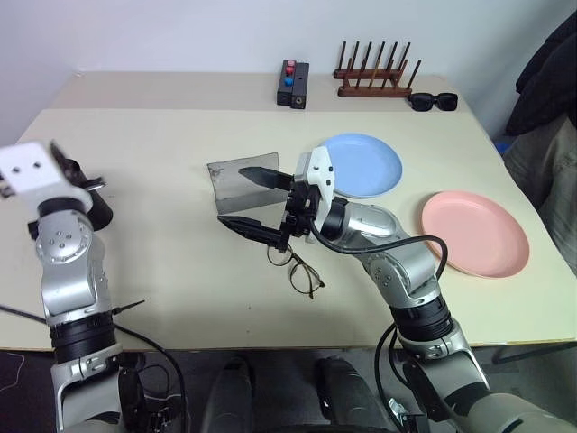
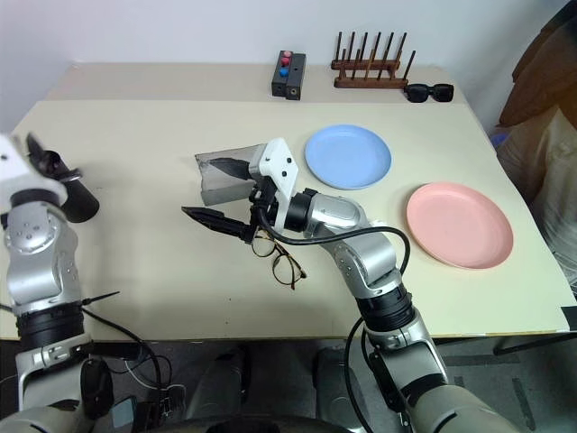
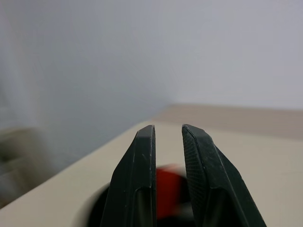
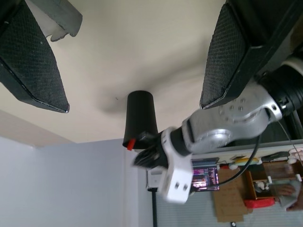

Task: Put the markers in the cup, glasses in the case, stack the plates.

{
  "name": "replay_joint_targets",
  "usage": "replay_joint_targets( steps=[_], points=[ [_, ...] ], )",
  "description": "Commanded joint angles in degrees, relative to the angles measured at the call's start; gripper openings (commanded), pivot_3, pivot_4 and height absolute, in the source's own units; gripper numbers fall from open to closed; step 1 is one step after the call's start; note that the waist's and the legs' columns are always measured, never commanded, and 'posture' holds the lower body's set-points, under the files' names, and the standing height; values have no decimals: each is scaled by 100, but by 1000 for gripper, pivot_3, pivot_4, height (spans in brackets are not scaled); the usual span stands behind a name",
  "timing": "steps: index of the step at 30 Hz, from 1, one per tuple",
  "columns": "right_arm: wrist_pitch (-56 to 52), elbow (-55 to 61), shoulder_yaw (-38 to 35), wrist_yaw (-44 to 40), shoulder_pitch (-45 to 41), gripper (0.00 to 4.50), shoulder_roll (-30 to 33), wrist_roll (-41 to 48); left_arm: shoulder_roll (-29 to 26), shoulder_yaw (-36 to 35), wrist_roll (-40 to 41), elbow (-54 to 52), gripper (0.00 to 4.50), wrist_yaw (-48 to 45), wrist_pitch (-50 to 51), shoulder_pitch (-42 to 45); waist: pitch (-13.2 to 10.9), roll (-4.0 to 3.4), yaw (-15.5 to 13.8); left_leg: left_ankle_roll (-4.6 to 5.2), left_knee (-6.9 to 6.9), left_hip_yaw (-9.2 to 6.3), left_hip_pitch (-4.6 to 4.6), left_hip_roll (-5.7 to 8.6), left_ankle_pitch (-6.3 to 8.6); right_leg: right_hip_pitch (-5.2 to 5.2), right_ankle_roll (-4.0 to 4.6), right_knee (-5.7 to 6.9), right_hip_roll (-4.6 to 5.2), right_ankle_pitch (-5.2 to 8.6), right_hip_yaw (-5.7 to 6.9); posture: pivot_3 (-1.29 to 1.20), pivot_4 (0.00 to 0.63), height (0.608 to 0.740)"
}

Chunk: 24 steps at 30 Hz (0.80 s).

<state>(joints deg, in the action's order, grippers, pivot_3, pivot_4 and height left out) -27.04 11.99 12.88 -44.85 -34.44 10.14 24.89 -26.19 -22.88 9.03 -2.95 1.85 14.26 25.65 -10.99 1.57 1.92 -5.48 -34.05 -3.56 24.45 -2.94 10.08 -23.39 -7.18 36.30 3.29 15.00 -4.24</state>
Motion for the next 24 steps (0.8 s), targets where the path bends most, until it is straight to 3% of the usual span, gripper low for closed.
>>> replay_joint_targets(
  steps=[1,5,6,10,13,18,24],
  points=[
    [179,-7,-355,-149,-128,4500,413,-47,-481,789,430,-425,2211,-1143,1443,291,0,-1,2,0,0,0,0,0,0,0,0,0,0,0,0,0,150,740],
    [192,-23,-362,-760,-68,4500,1385,-188,-729,1421,1142,-439,4218,-2334,2633,684,-3,-5,47,1,3,1,-1,0,0,-1,13,-2,1,9,-1,0,150,740],
    [150,16,-354,-945,-22,4500,1667,-190,-805,1637,1140,-341,4447,-2630,2679,819,-3,-4,57,2,4,2,0,0,1,-3,14,-3,0,9,-1,0,150,740],
    [50,284,-318,-1581,328,4500,2763,-320,-1119,2657,923,278,4447,-3797,2921,1413,-5,-6,59,3,14,-1,1,-2,1,-9,10,-1,-3,12,0,0,150,740],
    [-48,557,-410,-1697,626,4500,3178,-282,-1211,3147,703,999,4447,-4444,2715,1792,-7,-12,78,8,14,3,0,-1,4,-9,10,-5,-2,16,-5,0,150,740],
    [-239,1024,-591,-1557,1103,4500,3469,-218,-1233,3760,218,2073,4447,-5312,2314,2368,-10,-13,57,10,10,4,4,-1,4,-12,12,-4,-3,17,-6,0,150,740],
    [-441,1272,-765,-1300,1395,4500,3479,-236,-1068,4021,-63,2950,4447,-6105,1859,2794,-11,-12,40,9,0,4,15,1,4,-11,13,-9,2,17,-5,0,150,740]
  ],
)
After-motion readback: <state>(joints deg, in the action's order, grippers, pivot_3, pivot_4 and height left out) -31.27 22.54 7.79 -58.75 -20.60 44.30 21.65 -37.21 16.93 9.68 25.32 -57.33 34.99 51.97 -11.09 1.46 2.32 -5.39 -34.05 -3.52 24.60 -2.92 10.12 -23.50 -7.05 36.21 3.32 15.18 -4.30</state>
